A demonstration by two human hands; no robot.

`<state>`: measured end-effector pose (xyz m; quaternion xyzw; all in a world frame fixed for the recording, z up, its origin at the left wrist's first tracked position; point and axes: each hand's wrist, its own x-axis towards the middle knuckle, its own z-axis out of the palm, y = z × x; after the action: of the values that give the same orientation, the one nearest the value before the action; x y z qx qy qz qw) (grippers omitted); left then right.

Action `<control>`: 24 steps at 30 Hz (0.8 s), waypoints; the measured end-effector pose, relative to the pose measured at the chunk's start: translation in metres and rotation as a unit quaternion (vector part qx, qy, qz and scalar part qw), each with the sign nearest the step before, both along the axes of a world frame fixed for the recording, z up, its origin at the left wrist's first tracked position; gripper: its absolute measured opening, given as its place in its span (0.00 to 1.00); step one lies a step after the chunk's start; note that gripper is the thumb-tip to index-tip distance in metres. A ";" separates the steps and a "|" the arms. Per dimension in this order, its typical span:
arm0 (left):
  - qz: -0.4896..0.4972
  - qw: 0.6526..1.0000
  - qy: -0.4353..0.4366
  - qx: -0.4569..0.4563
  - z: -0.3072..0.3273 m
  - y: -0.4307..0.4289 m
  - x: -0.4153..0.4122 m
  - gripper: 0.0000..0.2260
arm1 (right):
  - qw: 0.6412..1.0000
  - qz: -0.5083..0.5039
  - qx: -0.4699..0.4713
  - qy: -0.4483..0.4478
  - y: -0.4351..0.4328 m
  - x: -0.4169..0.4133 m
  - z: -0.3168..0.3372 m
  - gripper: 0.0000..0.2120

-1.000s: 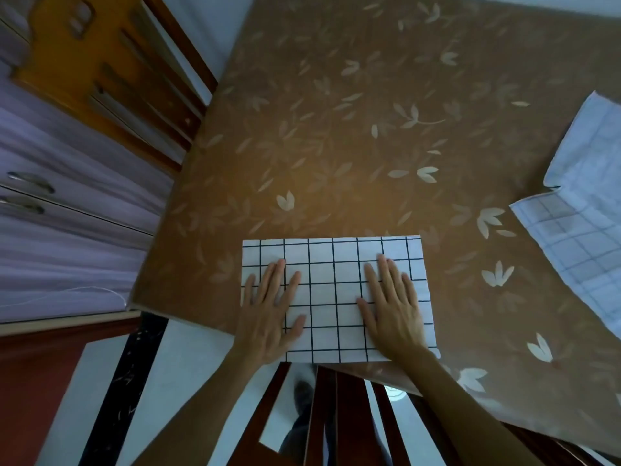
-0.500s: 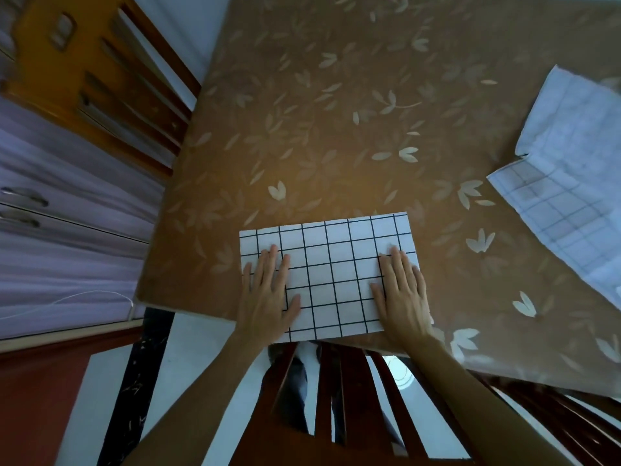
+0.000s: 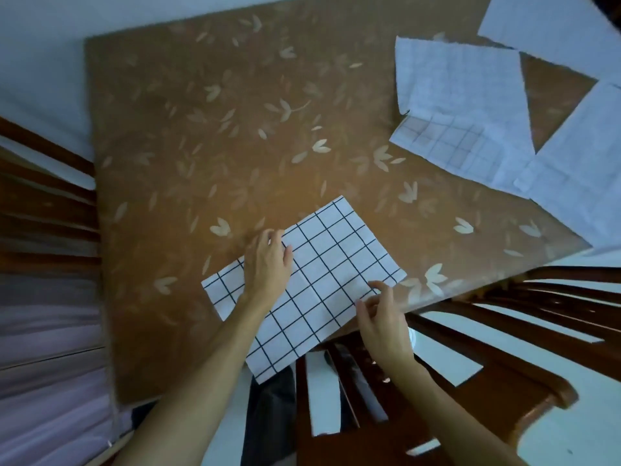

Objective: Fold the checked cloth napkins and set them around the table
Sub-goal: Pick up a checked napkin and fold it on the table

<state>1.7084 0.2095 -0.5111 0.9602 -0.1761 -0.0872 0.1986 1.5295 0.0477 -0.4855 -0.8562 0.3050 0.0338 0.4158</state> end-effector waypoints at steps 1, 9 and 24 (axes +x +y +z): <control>0.001 1.000 0.004 0.002 0.001 0.002 0.004 0.14 | 0.999 -0.031 0.017 0.011 0.010 -0.003 0.001 0.15; -0.051 0.996 0.067 0.015 0.006 0.021 0.036 0.14 | 0.946 -0.278 0.160 0.043 0.065 -0.005 -0.002 0.23; -0.105 0.985 0.132 -0.026 0.000 0.040 0.060 0.10 | 0.914 -0.350 0.197 0.048 0.080 0.001 -0.013 0.10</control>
<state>1.7688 0.2490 -0.5107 0.9109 -0.2499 -0.2290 0.2353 1.5302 0.1278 -0.4980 -0.5924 0.5920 -0.0134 0.5463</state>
